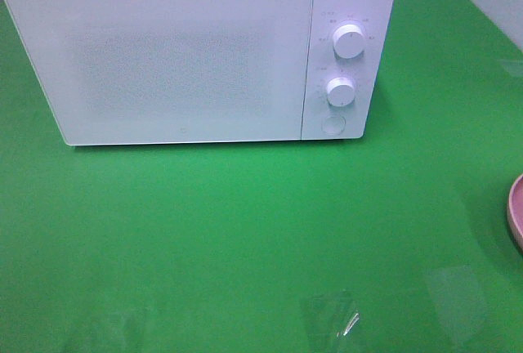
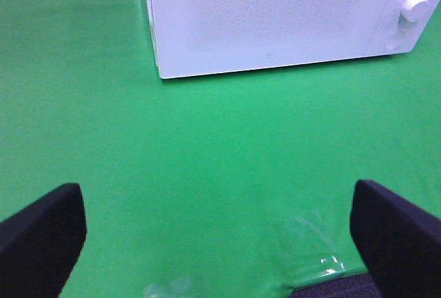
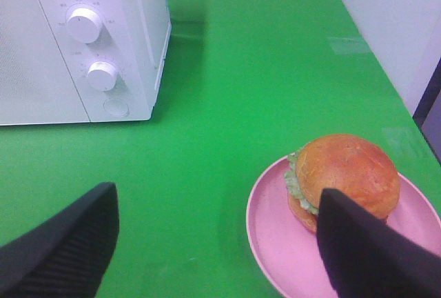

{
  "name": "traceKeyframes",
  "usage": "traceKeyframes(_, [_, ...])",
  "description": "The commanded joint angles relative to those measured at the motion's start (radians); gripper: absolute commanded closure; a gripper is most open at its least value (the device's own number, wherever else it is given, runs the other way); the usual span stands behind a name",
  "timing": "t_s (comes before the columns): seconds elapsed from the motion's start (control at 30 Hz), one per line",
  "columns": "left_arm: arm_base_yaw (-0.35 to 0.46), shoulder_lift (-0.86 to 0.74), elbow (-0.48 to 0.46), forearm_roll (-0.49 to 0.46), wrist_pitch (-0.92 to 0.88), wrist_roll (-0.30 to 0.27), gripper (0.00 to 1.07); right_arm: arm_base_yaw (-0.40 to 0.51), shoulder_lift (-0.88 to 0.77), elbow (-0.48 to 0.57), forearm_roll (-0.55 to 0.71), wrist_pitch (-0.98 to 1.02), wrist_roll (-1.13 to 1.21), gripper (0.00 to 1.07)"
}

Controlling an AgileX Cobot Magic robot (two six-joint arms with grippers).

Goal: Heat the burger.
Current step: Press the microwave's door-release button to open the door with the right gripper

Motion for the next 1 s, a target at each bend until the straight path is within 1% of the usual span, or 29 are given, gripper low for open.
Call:
traceKeyframes(0.03, [-0.004, -0.022, 0.004, -0.001, -0.013, 0.003, 0.09, -0.004, 0.038, -0.006, -0.001, -0.056, 0.009, 0.32])
traceKeyframes(0.1, [-0.004, -0.022, 0.004, -0.001, -0.013, 0.003, 0.09, -0.004, 0.109, 0.0, -0.002, -0.142, 0.008, 0.32])
traceKeyframes(0.27, [-0.004, -0.022, 0.004, -0.001, -0.013, 0.003, 0.09, -0.004, 0.176, 0.001, -0.006, -0.237, 0.006, 0.32])
traceKeyframes(0.3, [-0.004, -0.022, 0.004, -0.001, -0.013, 0.003, 0.09, -0.004, 0.205, 0.001, -0.01, -0.285, 0.006, 0.32])
traceKeyframes(0.33, [-0.004, -0.022, 0.004, -0.001, -0.013, 0.003, 0.09, -0.004, 0.205, 0.001, -0.01, -0.285, 0.006, 0.32])
traceKeyframes(0.47, [-0.004, -0.022, 0.004, -0.001, -0.013, 0.003, 0.09, -0.004, 0.282, 0.001, -0.021, -0.405, 0.006, 0.32])
traceKeyframes(0.63, [-0.004, -0.022, 0.004, -0.001, -0.013, 0.003, 0.09, -0.004, 0.35, 0.001, -0.029, -0.47, 0.006, 0.32])
traceKeyframes(0.73, [-0.004, -0.022, 0.004, -0.001, -0.013, 0.003, 0.09, -0.004, 0.439, 0.001, -0.029, -0.525, 0.006, 0.32])
traceKeyframes(0.83, [-0.004, -0.022, 0.004, -0.001, -0.013, 0.003, 0.09, -0.004, 0.482, 0.001, -0.029, -0.553, 0.006, 0.32])
traceKeyframes(0.87, [-0.004, -0.022, 0.004, -0.001, -0.013, 0.003, 0.09, -0.004, 0.53, 0.001, -0.029, -0.582, 0.002, 0.32])
traceKeyframes(1.0, [-0.004, -0.022, 0.004, -0.001, -0.013, 0.003, 0.09, -0.004, 0.592, 0.002, -0.036, -0.62, 0.002, 0.32])
